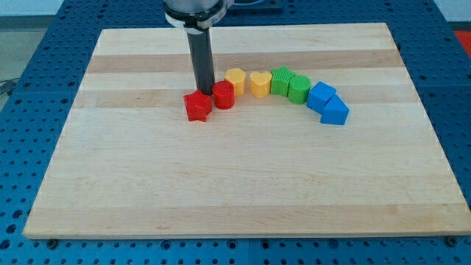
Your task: Push the red circle to the bottom of the hexagon
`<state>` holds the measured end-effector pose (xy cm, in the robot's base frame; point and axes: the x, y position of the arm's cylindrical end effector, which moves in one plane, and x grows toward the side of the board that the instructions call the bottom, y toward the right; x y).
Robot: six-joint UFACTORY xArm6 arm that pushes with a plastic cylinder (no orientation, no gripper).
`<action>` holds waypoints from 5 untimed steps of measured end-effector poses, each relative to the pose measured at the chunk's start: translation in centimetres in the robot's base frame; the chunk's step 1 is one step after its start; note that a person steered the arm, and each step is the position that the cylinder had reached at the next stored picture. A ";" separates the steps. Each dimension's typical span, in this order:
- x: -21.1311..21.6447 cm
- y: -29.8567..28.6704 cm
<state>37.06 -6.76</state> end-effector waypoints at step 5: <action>0.4 -2.0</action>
<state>37.43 -8.71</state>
